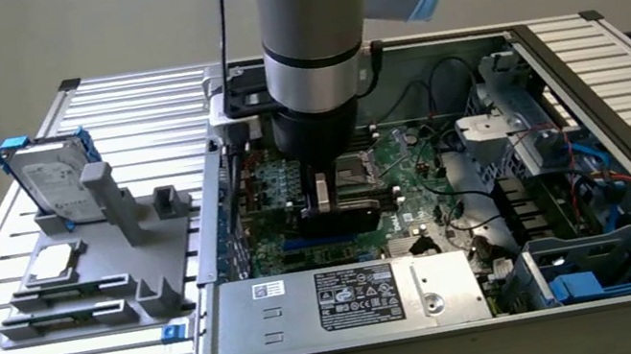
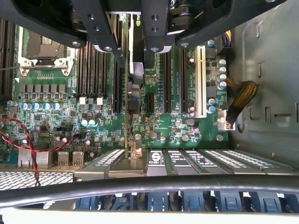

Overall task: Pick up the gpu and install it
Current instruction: 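Insert the gpu into the slot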

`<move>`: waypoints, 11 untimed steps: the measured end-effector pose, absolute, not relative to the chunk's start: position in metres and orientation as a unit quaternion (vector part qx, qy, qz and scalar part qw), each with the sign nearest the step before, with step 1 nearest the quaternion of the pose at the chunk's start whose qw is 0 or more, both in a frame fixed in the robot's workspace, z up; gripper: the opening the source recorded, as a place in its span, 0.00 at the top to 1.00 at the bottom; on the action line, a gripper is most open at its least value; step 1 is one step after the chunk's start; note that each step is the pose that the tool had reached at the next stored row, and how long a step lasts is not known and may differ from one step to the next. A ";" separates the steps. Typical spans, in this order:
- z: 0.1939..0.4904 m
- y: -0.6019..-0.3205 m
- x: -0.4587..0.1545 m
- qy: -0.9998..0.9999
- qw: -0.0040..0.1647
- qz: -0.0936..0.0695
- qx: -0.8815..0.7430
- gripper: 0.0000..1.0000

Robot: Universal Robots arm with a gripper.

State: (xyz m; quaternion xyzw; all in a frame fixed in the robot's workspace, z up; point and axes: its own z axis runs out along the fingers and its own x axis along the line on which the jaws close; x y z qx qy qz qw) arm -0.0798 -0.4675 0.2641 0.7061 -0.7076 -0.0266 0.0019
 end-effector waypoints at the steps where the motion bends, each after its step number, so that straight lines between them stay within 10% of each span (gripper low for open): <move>1: 0.264 -0.468 -0.080 -0.708 0.002 -0.027 0.706 0.74; 11: 0.260 -0.468 -0.080 -0.708 0.000 -0.029 0.706 0.74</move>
